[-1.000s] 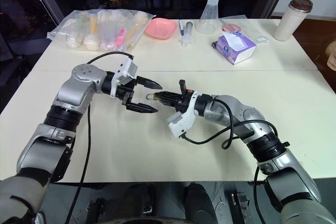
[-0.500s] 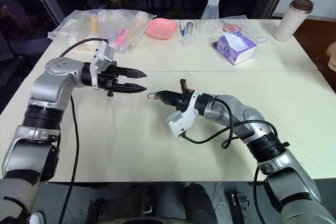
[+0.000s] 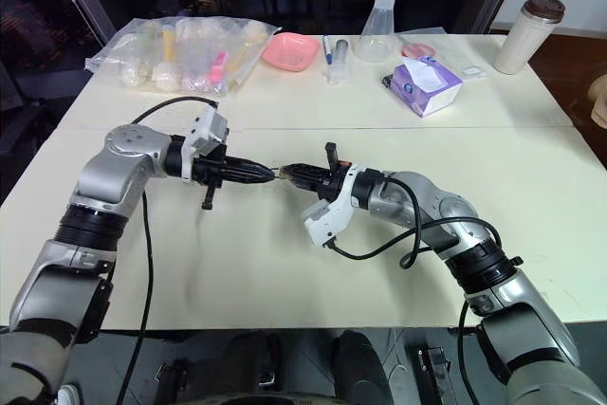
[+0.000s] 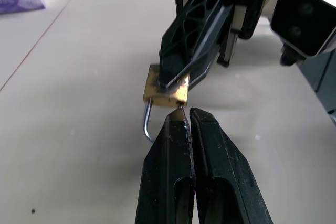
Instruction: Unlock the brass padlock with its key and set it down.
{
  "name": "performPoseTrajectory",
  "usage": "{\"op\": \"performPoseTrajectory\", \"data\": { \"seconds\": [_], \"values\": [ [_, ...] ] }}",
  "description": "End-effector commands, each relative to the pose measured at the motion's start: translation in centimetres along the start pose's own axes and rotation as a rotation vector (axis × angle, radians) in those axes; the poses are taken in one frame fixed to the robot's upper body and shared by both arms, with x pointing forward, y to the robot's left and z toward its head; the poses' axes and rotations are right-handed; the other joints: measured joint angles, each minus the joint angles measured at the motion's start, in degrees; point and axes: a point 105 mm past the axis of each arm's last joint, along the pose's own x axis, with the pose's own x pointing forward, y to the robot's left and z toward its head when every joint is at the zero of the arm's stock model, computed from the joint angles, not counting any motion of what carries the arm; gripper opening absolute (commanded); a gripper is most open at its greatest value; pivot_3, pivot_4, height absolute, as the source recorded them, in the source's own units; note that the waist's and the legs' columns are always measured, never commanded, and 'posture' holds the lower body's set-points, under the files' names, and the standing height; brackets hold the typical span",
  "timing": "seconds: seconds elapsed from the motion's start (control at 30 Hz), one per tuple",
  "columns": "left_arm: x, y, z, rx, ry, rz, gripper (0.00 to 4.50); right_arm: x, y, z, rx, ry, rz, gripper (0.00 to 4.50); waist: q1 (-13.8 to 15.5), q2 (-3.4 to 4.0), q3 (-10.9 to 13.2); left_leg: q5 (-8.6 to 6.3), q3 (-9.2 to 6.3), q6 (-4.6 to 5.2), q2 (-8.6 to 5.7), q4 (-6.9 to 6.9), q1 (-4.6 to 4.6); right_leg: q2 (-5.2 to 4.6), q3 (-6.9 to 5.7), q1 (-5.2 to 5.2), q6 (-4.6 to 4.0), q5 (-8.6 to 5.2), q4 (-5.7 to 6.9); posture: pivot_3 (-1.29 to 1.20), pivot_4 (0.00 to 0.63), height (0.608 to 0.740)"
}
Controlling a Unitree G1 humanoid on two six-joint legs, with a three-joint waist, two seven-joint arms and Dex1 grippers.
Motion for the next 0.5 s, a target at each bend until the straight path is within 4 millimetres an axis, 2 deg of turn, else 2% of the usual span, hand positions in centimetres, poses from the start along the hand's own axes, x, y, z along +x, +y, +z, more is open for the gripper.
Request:
{"op": "performPoseTrajectory", "data": {
  "seconds": [0.03, 0.2, 0.5],
  "values": [
    [0.0, 0.3, 0.7, 0.049, -0.009, 0.01, 0.09, -0.3, -1.4, 0.2, -0.009, -0.005, -0.052, 0.0, 0.0, 0.0, 0.0, 0.0, 0.0, 0.0, 0.0, 0.0, 0.0, 0.0, 0.0, 0.0, 0.0, 0.0, 0.0, 0.0, 0.15, 0.715],
    [0.3, 1.4, 0.5, 0.068, -0.009, 0.059, 0.09, -0.3, -1.4, 0.2, -0.006, -0.007, -0.051, 0.0, 0.0, 0.0, 0.0, 0.0, 0.0, 0.0, 0.0, 0.0, 0.0, 0.0, 0.0, 0.0, 0.0, 0.0, 0.0, 0.0, 0.15, 0.715],
    [0.6, 2.0, -1.4, 0.077, 0.021, 0.098, 0.09, -0.1, -1.7, 0.3, -0.009, -0.009, -0.054, 0.0, 0.0, 0.0, 0.0, 0.0, 0.01, 0.0, 0.0, 0.0, 0.0, 0.01, 0.0, -0.01, 0.0, 0.0, 0.0, 0.0, 0.15, 0.715]
  ]
}}
